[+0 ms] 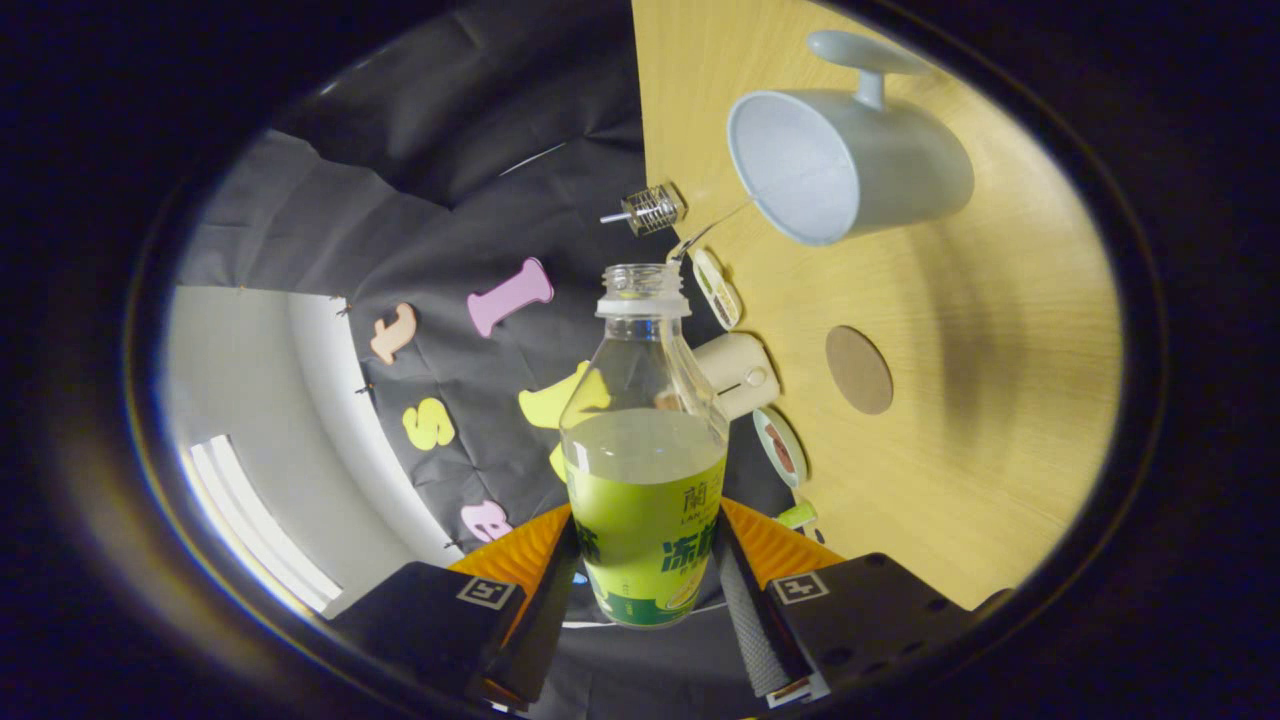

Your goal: Take the bottle from table, then pour the juice into the cup, finally place the bottle on the coaster

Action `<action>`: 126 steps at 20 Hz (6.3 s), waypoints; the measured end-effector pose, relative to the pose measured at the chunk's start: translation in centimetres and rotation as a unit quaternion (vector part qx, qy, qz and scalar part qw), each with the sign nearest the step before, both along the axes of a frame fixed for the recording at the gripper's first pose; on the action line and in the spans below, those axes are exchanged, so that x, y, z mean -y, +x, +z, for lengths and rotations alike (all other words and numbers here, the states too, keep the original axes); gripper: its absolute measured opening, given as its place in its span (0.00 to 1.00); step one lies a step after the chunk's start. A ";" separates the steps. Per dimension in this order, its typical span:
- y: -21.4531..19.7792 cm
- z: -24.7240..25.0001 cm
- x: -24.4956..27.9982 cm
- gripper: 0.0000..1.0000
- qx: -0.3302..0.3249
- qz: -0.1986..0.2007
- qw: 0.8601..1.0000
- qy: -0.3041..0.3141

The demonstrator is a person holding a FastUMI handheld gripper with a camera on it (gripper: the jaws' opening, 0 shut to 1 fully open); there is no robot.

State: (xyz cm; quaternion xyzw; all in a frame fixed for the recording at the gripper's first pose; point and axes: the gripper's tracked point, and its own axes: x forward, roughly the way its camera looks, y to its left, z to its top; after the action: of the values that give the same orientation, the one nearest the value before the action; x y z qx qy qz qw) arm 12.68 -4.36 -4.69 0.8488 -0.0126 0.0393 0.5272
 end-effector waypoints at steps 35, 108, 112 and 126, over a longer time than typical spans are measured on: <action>-0.1 2.0 2.2 0.77 0.025 -0.020 0.994 0.109; 14.6 -13.9 -0.9 0.80 -0.218 0.092 0.527 -0.816; 14.8 -14.1 -0.5 0.81 -0.221 0.091 0.518 -0.821; 8.6 -7.9 -1.8 1.00 -0.194 0.061 0.490 -0.847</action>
State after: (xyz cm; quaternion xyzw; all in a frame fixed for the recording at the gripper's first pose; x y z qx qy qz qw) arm 21.30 -2.55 -12.59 -0.0221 0.1816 -0.1025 0.9778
